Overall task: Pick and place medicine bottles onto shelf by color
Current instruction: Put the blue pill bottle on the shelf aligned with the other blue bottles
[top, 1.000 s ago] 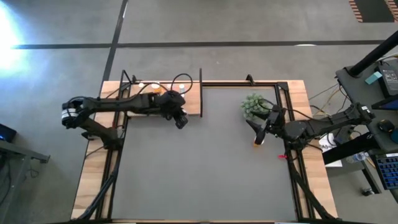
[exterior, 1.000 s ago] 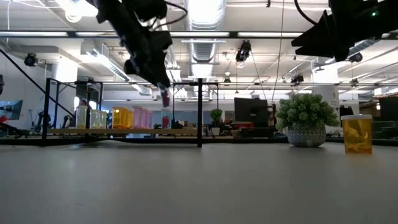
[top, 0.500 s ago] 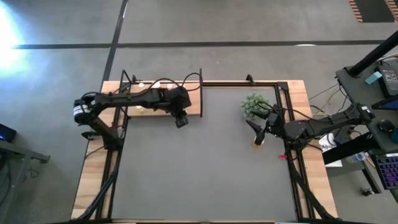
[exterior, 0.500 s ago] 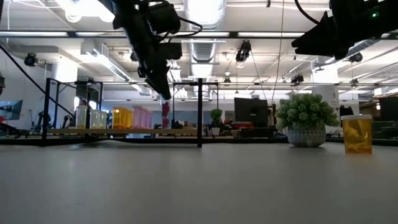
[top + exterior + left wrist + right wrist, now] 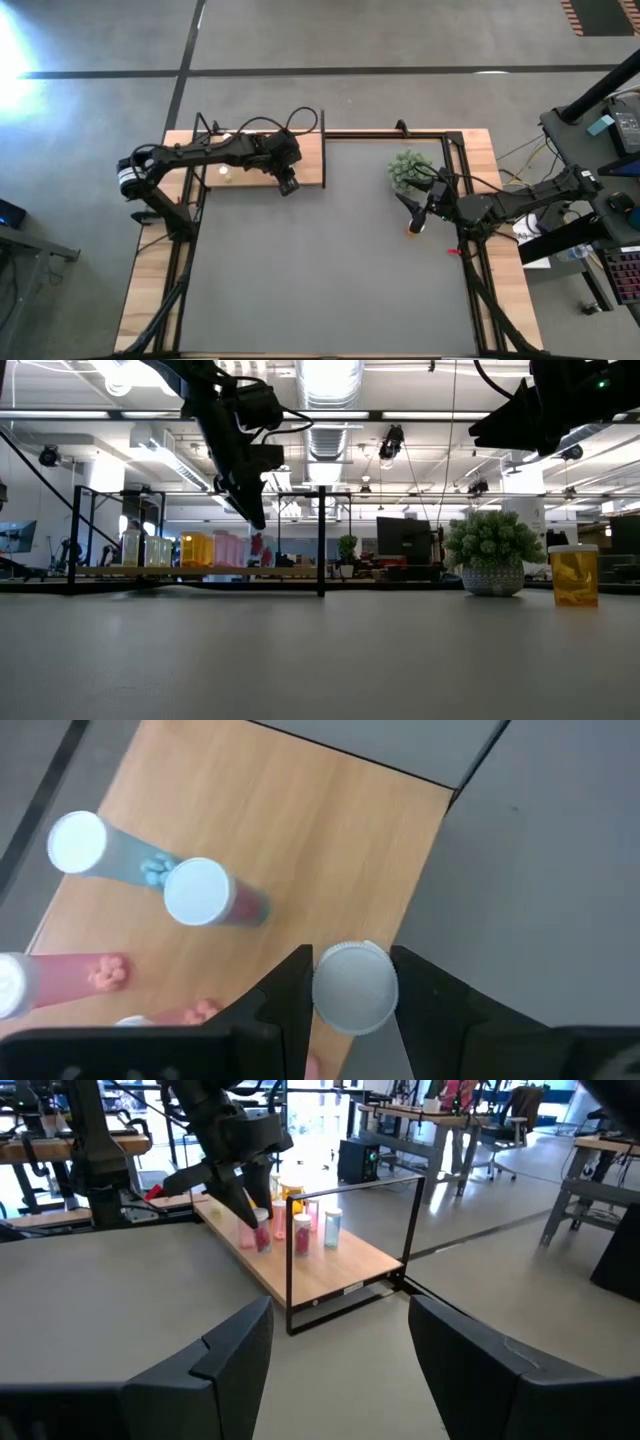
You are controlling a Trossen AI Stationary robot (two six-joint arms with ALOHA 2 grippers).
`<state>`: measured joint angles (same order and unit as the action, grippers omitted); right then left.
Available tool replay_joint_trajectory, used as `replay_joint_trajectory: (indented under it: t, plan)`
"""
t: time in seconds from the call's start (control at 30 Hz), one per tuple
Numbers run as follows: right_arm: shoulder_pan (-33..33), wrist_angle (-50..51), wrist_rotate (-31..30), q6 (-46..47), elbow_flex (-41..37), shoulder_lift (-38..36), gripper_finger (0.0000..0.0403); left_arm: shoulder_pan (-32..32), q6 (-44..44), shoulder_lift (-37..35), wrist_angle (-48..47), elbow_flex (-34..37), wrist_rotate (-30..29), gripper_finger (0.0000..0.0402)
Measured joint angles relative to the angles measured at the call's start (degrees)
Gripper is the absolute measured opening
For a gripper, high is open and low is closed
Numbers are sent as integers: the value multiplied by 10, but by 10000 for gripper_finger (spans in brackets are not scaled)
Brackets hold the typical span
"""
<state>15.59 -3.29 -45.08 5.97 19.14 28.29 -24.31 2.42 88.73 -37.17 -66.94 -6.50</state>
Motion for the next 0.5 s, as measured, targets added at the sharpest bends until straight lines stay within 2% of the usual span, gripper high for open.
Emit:
replay_joint_trajectory:
  t: [0.5]
  plan:
    - [0, 0, 0, 0, 0, 0, 226, 0, 13, 2, 37, 10, 12, 103]
